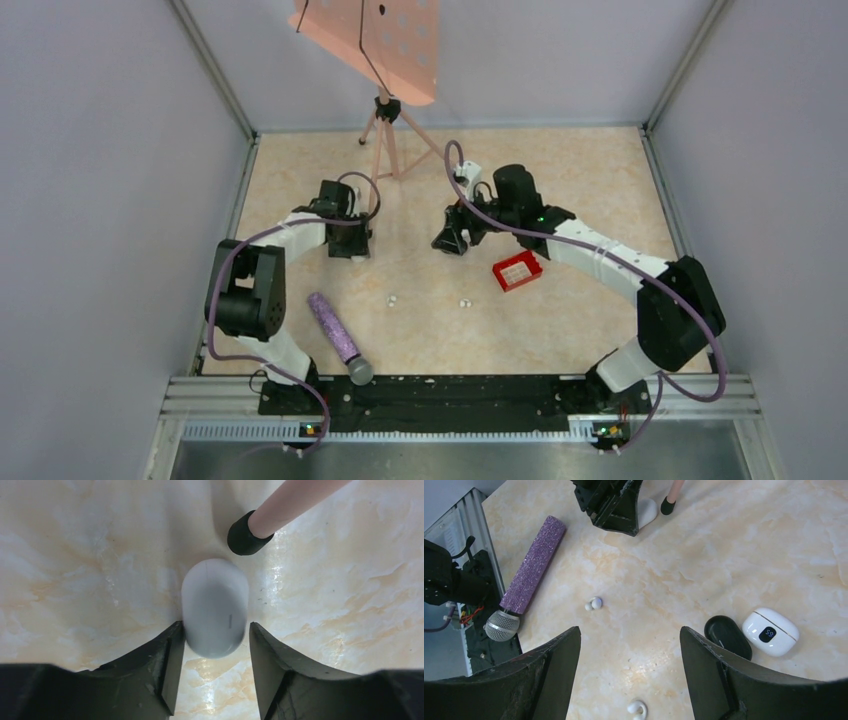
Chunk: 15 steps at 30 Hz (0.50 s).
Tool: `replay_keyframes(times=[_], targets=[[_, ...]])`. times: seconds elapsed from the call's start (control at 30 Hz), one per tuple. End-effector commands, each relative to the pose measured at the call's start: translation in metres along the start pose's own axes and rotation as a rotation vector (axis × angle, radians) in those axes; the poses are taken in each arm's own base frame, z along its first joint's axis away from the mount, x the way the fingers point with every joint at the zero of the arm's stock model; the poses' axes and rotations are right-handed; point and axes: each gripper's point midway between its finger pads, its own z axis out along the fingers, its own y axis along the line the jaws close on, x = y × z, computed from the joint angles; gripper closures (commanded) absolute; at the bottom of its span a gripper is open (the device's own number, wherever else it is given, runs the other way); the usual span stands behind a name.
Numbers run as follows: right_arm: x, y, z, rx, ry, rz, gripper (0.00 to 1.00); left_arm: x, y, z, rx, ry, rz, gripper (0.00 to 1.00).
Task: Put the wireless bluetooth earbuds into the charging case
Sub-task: Pick up the charging case at the center of the board.
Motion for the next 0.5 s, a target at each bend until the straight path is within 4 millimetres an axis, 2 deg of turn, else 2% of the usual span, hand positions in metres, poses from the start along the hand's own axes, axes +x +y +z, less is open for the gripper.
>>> replay_keyframes(times=[0.0,0.1,0.3,0.4,0.47], targets=[[-0.018,-0.002,-0.015,0.021,-0.057,-0.039,0.28,0.007,-0.001,0.006,0.003,0.005,0.056,0.48],[-0.016,-0.004,-0.017,0.031,-0.053,-0.037,0.28,0.008,0.004,0.009,-0.021,0.008,0.063,0.52],[-0.011,-0.006,-0.024,0.048,-0.044,-0.031,0.28,0.013,0.008,0.011,-0.032,0.015,0.097,0.71],[-0.008,-0.006,-0.029,0.054,-0.038,-0.033,0.28,0.021,0.002,-0.001,0.007,0.044,0.119,0.86],[-0.006,-0.006,-0.031,0.056,-0.036,-0.032,0.28,0.025,-0.008,-0.012,0.067,0.032,0.132,0.9]])
